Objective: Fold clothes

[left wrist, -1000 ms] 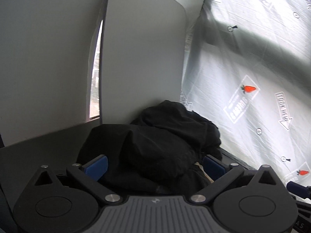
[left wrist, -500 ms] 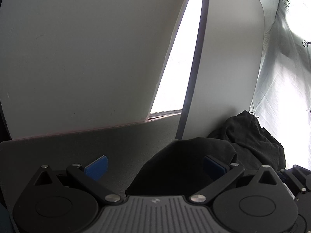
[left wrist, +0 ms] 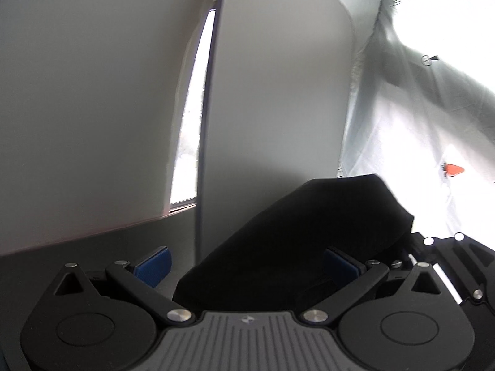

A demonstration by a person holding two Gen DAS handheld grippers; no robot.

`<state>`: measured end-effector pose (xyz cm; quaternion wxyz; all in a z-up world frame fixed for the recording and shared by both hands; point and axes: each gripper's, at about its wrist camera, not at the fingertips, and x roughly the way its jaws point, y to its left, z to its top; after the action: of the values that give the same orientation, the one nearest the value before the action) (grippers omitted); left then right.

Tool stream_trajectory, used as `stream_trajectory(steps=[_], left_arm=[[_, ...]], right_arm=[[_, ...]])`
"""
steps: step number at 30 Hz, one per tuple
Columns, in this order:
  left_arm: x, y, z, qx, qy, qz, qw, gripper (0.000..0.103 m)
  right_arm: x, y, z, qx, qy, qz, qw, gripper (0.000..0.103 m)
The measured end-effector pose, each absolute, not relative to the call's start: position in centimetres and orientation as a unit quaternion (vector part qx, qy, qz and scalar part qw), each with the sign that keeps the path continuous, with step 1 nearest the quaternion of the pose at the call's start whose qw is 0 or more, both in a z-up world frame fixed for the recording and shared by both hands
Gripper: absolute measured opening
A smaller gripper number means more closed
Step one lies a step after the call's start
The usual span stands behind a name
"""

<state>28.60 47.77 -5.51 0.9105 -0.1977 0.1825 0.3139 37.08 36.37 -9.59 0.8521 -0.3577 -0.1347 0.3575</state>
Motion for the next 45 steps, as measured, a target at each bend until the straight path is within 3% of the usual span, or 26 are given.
stream_trajectory(steps=[9, 14, 16, 18, 19, 22, 25, 28, 33, 39, 43, 44, 45], left_arm=[[32.2, 32.5, 2.3, -0.102, 0.211, 0.24, 0.942, 0.103], [30.3, 21.8, 4.4, -0.072, 0.228, 0.165, 0.957, 0.103], [29.8, 18.1, 4.2, -0.073, 0.244, 0.132, 0.958, 0.103], [29.7, 14.6, 3.4, -0.079, 0.269, 0.103, 0.955, 0.103], [29.6, 13.2, 2.9, -0.082, 0.281, 0.089, 0.952, 0.103], [29.7, 9.3, 0.9, -0.075, 0.321, 0.059, 0.942, 0.103], [30.4, 6.6, -1.2, -0.056, 0.364, 0.059, 0.928, 0.103], [30.3, 5.3, -2.9, -0.069, 0.403, 0.052, 0.911, 0.103], [31.0, 5.2, -3.6, -0.092, 0.435, 0.044, 0.895, 0.103], [29.7, 5.5, -2.5, -0.075, 0.413, 0.049, 0.906, 0.103], [28.4, 6.3, -2.4, -0.067, 0.406, 0.069, 0.909, 0.103], [28.0, 6.7, -2.4, -0.072, 0.405, 0.073, 0.908, 0.103], [27.8, 7.2, -2.4, -0.078, 0.405, 0.077, 0.908, 0.103]], right_arm=[[39.4, 12.3, 2.0, -0.201, -0.106, 0.074, 0.971, 0.007], [36.9, -4.1, 2.8, -0.174, -0.07, -0.08, 0.979, 0.011], [36.8, -11.1, 1.4, -0.169, -0.01, -0.154, 0.973, 0.018], [37.7, -17.8, -1.1, -0.18, 0.1, -0.216, 0.954, 0.04], [37.7, -20.6, -2.5, -0.179, 0.154, -0.226, 0.945, 0.047], [34.6, -26.8, -7.2, -0.163, 0.27, -0.225, 0.922, 0.049], [29.5, -28.7, -10.8, -0.174, 0.323, -0.218, 0.904, 0.069], [25.2, -27.0, -12.0, -0.169, 0.349, -0.176, 0.905, 0.078], [24.4, -22.6, -11.8, -0.201, 0.32, -0.078, 0.923, 0.083], [26.8, -16.5, -11.9, -0.231, 0.278, 0.073, 0.929, 0.098], [30.1, -13.3, -15.4, -0.238, 0.322, 0.145, 0.905, 0.095], [31.0, -12.7, -16.8, -0.256, 0.341, 0.137, 0.894, 0.09], [31.8, -12.5, -17.8, -0.27, 0.356, 0.121, 0.887, 0.068]])
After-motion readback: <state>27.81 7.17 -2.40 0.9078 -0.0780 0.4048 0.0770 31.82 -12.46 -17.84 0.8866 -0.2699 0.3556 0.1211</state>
